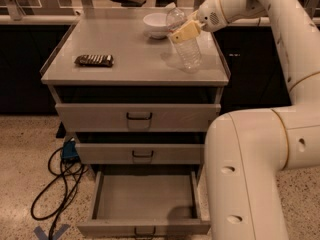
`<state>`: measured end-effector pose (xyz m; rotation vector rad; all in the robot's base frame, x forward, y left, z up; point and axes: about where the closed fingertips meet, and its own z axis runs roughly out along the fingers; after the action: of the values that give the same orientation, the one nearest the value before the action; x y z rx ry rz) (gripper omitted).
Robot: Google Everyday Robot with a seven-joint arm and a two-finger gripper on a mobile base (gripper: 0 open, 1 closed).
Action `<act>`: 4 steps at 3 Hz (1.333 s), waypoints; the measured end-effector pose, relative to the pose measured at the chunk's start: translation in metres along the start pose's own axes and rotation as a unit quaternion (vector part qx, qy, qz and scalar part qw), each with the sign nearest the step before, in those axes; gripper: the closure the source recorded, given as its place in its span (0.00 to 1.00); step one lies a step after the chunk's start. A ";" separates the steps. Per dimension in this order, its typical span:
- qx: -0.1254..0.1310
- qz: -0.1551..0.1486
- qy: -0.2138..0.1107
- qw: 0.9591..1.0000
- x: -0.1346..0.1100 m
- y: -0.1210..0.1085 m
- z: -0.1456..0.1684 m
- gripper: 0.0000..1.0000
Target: Pick water bottle from bottom drawer and place on counter
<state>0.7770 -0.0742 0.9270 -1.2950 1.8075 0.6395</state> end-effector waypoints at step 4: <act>0.023 -0.006 -0.028 0.999 0.002 -0.028 0.036 0.57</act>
Offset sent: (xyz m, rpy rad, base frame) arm 0.0289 0.0131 -0.0172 0.0330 -0.0407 -0.0198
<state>0.8142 -0.0571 0.9069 -1.2457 1.7577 0.6179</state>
